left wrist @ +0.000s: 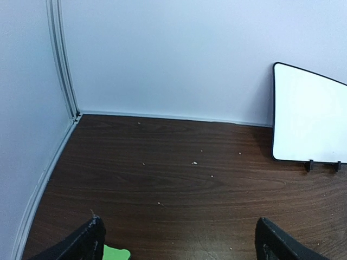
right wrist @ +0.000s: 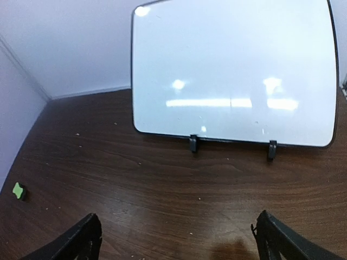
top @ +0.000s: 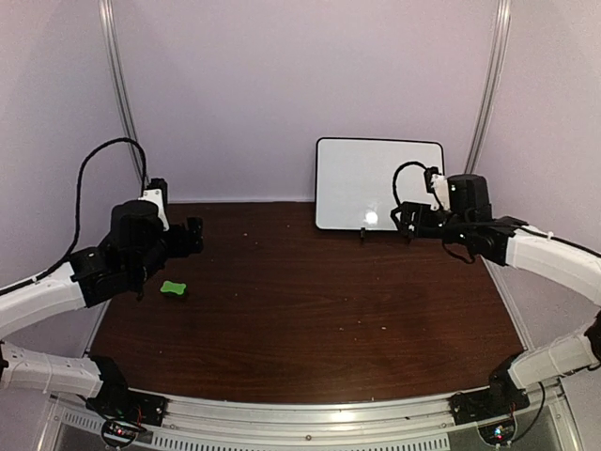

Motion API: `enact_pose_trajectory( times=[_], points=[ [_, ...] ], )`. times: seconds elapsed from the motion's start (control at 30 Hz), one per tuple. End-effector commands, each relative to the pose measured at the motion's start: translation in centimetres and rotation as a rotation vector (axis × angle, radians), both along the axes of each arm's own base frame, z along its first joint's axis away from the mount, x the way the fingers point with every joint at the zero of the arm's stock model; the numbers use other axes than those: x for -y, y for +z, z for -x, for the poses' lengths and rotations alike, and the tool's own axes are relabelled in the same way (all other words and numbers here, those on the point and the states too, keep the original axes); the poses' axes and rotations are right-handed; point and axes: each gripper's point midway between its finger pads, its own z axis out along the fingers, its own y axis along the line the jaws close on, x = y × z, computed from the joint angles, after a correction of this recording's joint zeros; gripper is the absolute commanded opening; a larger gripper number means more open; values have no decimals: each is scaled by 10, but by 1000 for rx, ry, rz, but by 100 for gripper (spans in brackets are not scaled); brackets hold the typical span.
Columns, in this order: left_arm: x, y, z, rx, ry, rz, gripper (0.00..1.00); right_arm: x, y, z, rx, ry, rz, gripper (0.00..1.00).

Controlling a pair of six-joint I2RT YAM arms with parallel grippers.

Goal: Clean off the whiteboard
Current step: Reset both arms

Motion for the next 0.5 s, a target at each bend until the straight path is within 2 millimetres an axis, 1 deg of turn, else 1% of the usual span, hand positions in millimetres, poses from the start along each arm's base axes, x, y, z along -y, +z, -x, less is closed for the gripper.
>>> enact_pose_trajectory(
  times=[0.0,0.1,0.2,0.27,0.33,0.47],
  points=[
    [-3,27,0,19,-67,-63,98,1,72,44,215,71,-33,100],
    [-1,30,0,-6,-101,-112,98,12,111,72,329,80,-65,100],
    [1,32,3,-16,-132,-143,98,25,136,95,407,75,-78,100],
    [2,34,7,-8,-159,-153,98,36,145,108,457,53,-85,100],
    [2,34,11,0,-182,-165,98,45,150,116,486,27,-88,100],
    [0,33,17,13,-206,-176,98,54,151,120,493,-2,-51,100]
  ],
)
